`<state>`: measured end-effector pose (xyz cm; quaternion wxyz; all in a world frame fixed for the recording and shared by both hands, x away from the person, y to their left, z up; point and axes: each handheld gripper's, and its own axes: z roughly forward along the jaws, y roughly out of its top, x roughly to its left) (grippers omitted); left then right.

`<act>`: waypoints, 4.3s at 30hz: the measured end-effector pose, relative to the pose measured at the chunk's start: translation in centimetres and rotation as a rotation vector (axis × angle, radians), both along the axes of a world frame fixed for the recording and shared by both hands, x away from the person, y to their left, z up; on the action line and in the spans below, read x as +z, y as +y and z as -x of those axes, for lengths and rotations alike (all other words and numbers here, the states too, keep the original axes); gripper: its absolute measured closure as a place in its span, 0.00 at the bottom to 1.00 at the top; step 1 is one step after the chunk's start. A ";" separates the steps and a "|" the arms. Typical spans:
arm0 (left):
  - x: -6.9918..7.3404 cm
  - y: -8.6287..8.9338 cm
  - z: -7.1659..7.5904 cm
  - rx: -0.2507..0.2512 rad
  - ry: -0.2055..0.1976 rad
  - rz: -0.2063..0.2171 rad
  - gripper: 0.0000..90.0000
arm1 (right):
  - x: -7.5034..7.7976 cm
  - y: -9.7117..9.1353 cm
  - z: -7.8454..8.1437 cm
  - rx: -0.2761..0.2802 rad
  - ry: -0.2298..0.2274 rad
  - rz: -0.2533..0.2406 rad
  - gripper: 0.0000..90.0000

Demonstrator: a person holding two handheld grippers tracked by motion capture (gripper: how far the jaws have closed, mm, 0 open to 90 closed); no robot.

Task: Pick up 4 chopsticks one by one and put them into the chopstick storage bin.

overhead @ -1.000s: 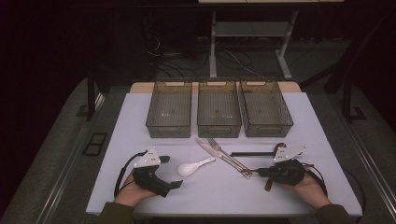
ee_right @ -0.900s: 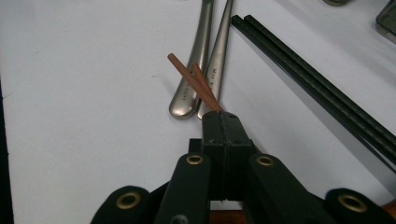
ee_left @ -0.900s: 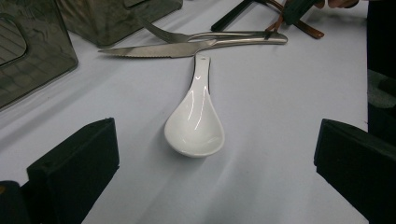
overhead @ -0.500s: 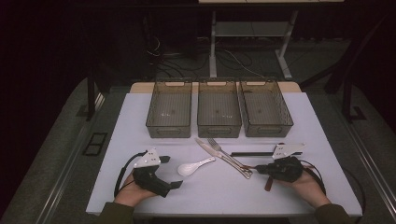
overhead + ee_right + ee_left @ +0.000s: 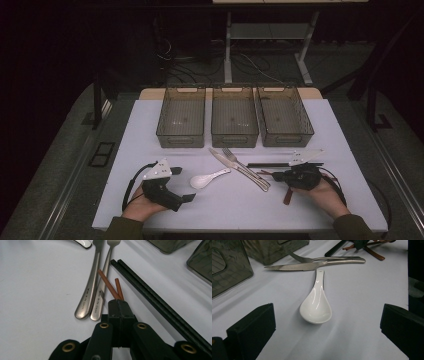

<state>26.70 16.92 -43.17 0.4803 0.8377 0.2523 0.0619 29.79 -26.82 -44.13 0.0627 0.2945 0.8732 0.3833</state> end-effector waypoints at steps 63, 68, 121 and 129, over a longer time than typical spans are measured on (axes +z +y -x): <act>0.1 0.0 0.1 -0.006 0.002 -0.004 0.00 | 1.7 -1.7 -0.1 -0.019 -0.010 -0.080 0.91; 0.1 0.1 0.0 -0.005 -0.004 0.000 0.00 | 2.2 -2.9 0.6 -0.017 0.000 -0.083 0.80; 0.1 0.2 0.1 -0.006 -0.002 0.004 0.00 | -0.5 -8.4 4.9 0.027 0.009 0.085 0.91; 0.1 0.2 0.1 -0.006 -0.003 0.004 0.00 | -0.5 -8.6 4.8 0.038 0.013 0.077 0.93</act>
